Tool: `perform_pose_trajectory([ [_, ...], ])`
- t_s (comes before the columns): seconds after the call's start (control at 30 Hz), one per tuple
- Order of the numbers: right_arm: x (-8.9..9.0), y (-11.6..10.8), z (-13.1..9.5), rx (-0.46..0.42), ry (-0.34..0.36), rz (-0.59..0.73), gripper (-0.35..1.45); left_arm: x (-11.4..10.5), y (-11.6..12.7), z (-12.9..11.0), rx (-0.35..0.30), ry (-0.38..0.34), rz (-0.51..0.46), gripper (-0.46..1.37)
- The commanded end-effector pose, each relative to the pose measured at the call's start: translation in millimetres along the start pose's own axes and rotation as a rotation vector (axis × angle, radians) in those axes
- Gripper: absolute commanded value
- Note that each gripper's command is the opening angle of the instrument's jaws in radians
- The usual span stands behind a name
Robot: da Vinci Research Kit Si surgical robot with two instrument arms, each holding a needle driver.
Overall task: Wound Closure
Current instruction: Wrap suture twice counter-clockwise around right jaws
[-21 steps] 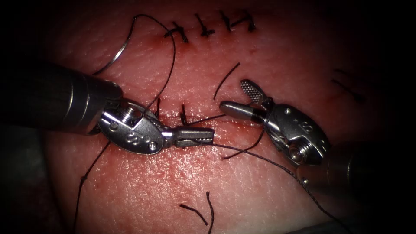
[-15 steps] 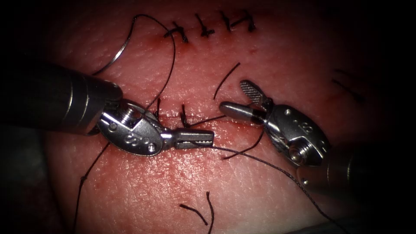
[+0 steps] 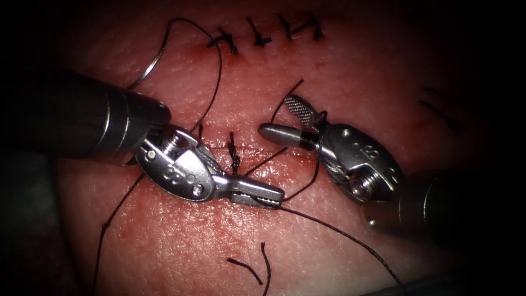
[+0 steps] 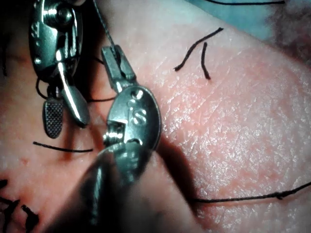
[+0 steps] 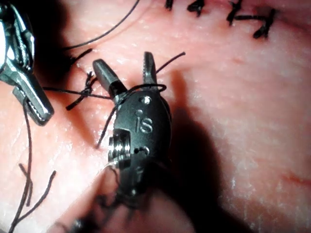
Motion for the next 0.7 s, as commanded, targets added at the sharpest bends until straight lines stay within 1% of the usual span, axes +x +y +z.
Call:
perform_pose_trajectory([
  [0.03,0.0,0.1,0.1,0.013,-0.008,-0.006,0.82,-0.2,-0.2,-0.1,-0.016,0.02,-0.011,-0.35],
  [0.1,0.0,0.1,0.3,0.036,-0.021,-0.017,0.81,-0.1,-0.6,-0.3,-0.033,0.066,-0.025,-0.35],
  [0.23,-0.2,0.2,0.7,0.076,-0.044,-0.028,0.76,0.1,-1.3,-0.5,-0.064,0.112,-0.042,-0.35],
  [0.33,-0.6,0.0,1.0,0.118,-0.051,-0.039,0.52,0.2,-1.9,-0.5,-0.069,0.16,-0.053,-0.35],
  [0.37,-0.8,-0.1,1.1,0.133,-0.051,-0.042,0.41,0.2,-2.0,-0.5,-0.072,0.169,-0.053,-0.35],
  [0.4,-0.9,-0.2,1.2,0.163,-0.053,-0.046,0.01,0.2,-2.2,-0.5,-0.075,0.188,-0.055,-0.35],
  [0.43,-1.0,-0.2,1.2,0.188,-0.058,-0.049,-0.34,0.2,-2.3,-0.5,-0.076,0.195,-0.056,-0.35],
  [0.53,-1.4,-0.4,1.6,0.246,-0.076,-0.084,-0.35,0.2,-3.0,-0.5,-0.094,0.247,-0.062,-0.35],
  [0.6,-1.7,-0.5,1.9,0.286,-0.096,-0.11,-0.35,0.1,-3.7,-0.4,-0.099,0.295,-0.074,-0.35],
  [0.63,-1.8,-0.6,2.0,0.303,-0.102,-0.122,-0.35,0.0,-3.9,-0.4,-0.106,0.306,-0.076,-0.35],
  [0.7,-2.0,-0.8,2.3,0.362,-0.109,-0.146,-0.35,0.0,-4.4,-0.3,-0.121,0.336,-0.093,-0.35],
])
